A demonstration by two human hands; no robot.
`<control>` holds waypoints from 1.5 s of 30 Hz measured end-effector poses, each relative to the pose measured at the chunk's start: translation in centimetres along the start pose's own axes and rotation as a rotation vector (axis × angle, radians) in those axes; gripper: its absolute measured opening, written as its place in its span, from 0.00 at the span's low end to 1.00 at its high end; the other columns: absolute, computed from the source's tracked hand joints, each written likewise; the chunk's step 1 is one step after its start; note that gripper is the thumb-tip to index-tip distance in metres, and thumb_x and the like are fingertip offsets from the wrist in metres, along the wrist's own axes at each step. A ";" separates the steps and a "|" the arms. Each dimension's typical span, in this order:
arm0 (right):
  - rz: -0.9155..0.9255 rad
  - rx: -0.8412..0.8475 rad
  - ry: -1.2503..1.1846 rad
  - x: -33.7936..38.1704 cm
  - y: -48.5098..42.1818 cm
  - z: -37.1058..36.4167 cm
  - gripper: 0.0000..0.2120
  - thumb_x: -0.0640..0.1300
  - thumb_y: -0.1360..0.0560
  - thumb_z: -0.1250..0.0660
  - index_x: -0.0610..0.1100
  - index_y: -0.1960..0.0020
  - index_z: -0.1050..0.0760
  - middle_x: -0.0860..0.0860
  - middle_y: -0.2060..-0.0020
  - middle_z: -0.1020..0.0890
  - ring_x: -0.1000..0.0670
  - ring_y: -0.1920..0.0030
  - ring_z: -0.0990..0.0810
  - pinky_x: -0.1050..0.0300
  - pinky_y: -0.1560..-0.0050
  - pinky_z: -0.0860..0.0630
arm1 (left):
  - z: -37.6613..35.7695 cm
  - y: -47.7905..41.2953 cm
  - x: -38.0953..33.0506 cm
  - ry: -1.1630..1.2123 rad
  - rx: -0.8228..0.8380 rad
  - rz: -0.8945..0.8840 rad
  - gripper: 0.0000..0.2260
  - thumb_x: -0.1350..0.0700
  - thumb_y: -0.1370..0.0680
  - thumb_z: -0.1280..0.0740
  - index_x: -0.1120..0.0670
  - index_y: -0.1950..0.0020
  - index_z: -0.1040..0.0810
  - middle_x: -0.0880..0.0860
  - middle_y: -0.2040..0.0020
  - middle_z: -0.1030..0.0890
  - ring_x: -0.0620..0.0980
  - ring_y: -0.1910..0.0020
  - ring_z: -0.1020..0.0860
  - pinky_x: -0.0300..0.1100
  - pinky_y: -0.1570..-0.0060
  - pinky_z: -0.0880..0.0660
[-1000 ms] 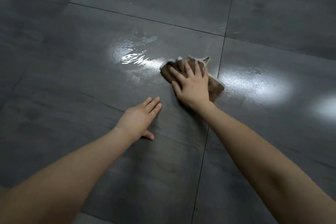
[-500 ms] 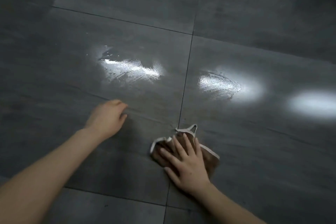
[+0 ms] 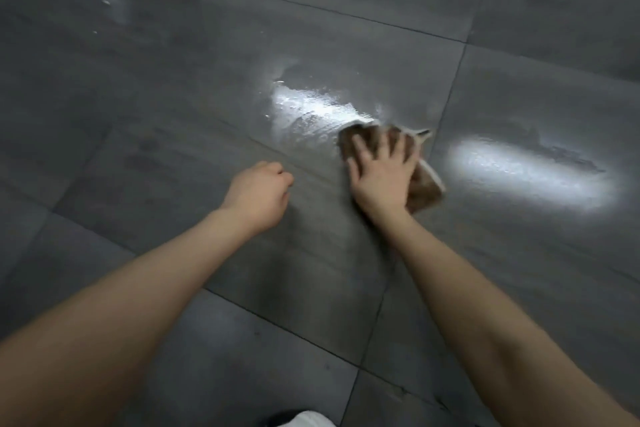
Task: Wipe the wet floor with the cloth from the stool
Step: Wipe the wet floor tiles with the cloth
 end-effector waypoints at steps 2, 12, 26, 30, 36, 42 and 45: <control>0.325 0.046 -0.016 9.8 5.9 -2.2 0.24 0.59 0.24 0.48 0.55 0.31 0.29 0.39 0.31 0.29 0.30 0.29 0.38 0.30 0.29 0.52 | -0.1 1.7 3.6 0.054 -0.029 0.130 0.11 0.56 0.25 0.39 0.57 0.47 0.22 0.59 0.48 0.22 0.60 0.45 0.25 0.49 0.49 0.26; 0.195 0.017 0.040 7.0 -6.3 -1.8 0.24 0.60 0.23 0.50 0.58 0.29 0.33 0.43 0.26 0.36 0.36 0.26 0.44 0.30 0.30 0.51 | -4.2 13.5 25.0 0.213 -0.170 0.739 0.08 0.61 0.27 0.36 0.63 0.52 0.21 0.68 0.53 0.24 0.67 0.51 0.24 0.55 0.53 0.24; 1.035 0.265 0.000 34.1 15.1 -8.5 0.26 0.62 0.26 0.39 0.56 0.30 0.31 0.43 0.28 0.32 0.33 0.28 0.39 0.27 0.31 0.49 | -7.3 17.4 38.6 0.322 -0.439 1.009 0.12 0.63 0.27 0.41 0.61 0.47 0.24 0.67 0.49 0.24 0.68 0.53 0.25 0.56 0.55 0.27; 0.691 0.107 0.090 25.0 2.6 -6.1 0.25 0.62 0.25 0.43 0.57 0.30 0.32 0.45 0.28 0.31 0.36 0.27 0.39 0.31 0.31 0.44 | -7.5 17.1 41.7 0.338 -0.395 0.992 0.11 0.63 0.28 0.41 0.60 0.48 0.24 0.66 0.48 0.25 0.67 0.52 0.25 0.55 0.55 0.26; -0.202 0.077 0.081 26.2 -12.8 -5.3 0.34 0.66 0.27 0.50 0.53 0.24 0.43 0.39 0.24 0.46 0.30 0.26 0.51 0.29 0.30 0.58 | -6.1 16.8 45.9 0.266 -0.355 0.846 0.11 0.62 0.27 0.40 0.61 0.48 0.23 0.67 0.50 0.25 0.68 0.51 0.25 0.56 0.53 0.25; 1.006 0.261 0.097 49.9 9.6 -11.6 0.32 0.66 0.28 0.42 0.56 0.27 0.36 0.40 0.27 0.36 0.31 0.27 0.47 0.28 0.31 0.52 | -1.6 13.3 46.3 0.028 -0.128 0.399 0.13 0.63 0.28 0.37 0.62 0.45 0.24 0.66 0.49 0.24 0.67 0.47 0.26 0.54 0.54 0.26; 1.401 0.399 0.129 48.2 18.5 -11.9 0.27 0.64 0.25 0.41 0.57 0.28 0.34 0.42 0.27 0.35 0.31 0.26 0.45 0.27 0.31 0.52 | 0.8 13.3 45.4 -0.005 -0.112 0.254 0.12 0.62 0.26 0.38 0.61 0.44 0.23 0.64 0.48 0.23 0.64 0.47 0.25 0.50 0.58 0.28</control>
Point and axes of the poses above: each hand's wrist, its own y-axis away from the middle knuckle, its own z-axis out of the back of the hand, x = y × z, the point moved 9 cm from there along -y, towards the middle knuckle
